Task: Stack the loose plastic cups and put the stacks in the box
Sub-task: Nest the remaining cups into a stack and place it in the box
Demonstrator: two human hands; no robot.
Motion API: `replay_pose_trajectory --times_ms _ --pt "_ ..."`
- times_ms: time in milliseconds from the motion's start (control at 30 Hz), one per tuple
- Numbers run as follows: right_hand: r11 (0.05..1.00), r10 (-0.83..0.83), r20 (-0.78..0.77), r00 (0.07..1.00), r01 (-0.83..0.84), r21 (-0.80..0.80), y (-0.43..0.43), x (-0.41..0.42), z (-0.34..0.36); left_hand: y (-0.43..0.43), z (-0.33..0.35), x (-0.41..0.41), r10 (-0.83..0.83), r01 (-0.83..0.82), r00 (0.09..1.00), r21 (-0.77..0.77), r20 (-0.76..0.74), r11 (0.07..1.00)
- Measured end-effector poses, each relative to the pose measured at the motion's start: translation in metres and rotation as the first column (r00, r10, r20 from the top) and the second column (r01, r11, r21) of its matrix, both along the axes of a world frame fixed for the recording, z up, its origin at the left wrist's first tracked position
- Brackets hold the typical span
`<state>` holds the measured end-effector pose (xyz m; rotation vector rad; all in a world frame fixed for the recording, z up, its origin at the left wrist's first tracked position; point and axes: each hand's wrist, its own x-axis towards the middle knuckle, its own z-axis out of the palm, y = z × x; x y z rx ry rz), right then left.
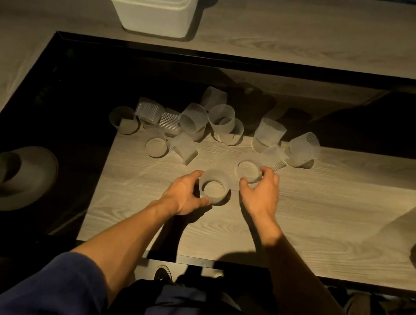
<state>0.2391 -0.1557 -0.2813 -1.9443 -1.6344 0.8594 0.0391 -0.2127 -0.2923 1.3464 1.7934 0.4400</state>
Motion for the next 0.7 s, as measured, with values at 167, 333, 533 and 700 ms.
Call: replay_pose_trajectory --times_ms 167,333,533,700 --pt "1.0 0.008 0.113 0.994 -0.007 -0.012 0.011 -0.005 -0.004 0.003 -0.002 -0.005 0.026 -0.026 1.0 0.007 -0.012 1.0" --pt "1.0 0.02 0.229 0.973 -0.024 0.017 0.019 -0.01 -0.005 0.005 -0.002 -0.007 0.031 -0.031 0.999 0.007 -0.014 0.999" --pt "0.99 0.118 0.28 0.953 -0.134 0.04 0.02 -0.009 -0.009 0.005 -0.004 -0.008 0.038 -0.038 0.999 -0.007 0.012 0.999" --pt "0.987 0.125 0.29 0.949 -0.148 0.057 0.016 -0.012 -0.016 0.005 -0.005 -0.007 0.036 -0.036 0.999 0.0 0.016 0.999"
